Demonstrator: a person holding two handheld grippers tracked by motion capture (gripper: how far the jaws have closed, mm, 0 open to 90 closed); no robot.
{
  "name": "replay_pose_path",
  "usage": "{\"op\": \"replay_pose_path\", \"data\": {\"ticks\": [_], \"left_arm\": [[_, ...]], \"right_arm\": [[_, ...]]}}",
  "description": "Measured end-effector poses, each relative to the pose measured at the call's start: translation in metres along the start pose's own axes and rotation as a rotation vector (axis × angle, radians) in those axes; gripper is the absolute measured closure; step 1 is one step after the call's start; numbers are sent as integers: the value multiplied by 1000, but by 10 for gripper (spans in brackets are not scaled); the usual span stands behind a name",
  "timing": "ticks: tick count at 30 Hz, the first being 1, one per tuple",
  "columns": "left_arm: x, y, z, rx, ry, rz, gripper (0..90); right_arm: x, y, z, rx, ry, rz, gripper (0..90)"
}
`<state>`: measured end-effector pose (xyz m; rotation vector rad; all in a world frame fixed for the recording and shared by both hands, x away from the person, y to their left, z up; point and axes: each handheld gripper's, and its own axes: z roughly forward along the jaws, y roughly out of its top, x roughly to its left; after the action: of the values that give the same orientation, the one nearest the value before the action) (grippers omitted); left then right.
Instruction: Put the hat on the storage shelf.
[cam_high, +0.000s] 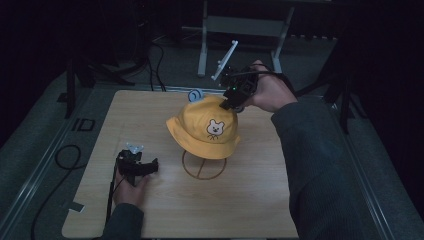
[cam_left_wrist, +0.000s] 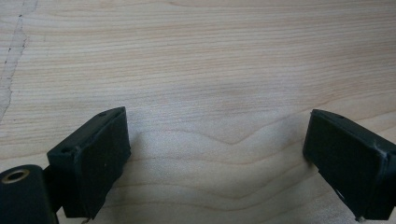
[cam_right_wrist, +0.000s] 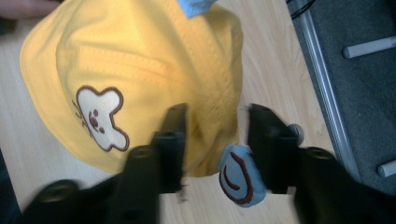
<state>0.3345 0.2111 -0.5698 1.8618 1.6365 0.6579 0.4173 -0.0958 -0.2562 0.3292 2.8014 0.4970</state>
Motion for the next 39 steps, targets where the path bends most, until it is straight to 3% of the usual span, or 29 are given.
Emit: {"op": "replay_pose_path", "data": {"ticks": [4,8,11,13,21,26,31,39], "left_arm": [[0,0,0,0,0,0,72],[0,0,0,0,0,-1,72],[0,0,0,0,0,-1,72],[0,0,0,-1,0,0,72],[0,0,0,-1,0,0,72],[0,0,0,-1,0,0,72],[0,0,0,-1,0,0,72],[0,0,0,-1,0,0,72]], "right_arm": [[2,4,1,-13,4,-8,641],[2,10,10,9,-18,-4,526],[2,11,17,41,-4,-6,683],[5,14,15,18,-5,-20,742],[19,24,6,-35,-29,-87,754],[27,29,9,-69,-9,-118,738],[26,30,10,-146,48,-88,572],[20,21,4,-162,28,-46,419]]}}
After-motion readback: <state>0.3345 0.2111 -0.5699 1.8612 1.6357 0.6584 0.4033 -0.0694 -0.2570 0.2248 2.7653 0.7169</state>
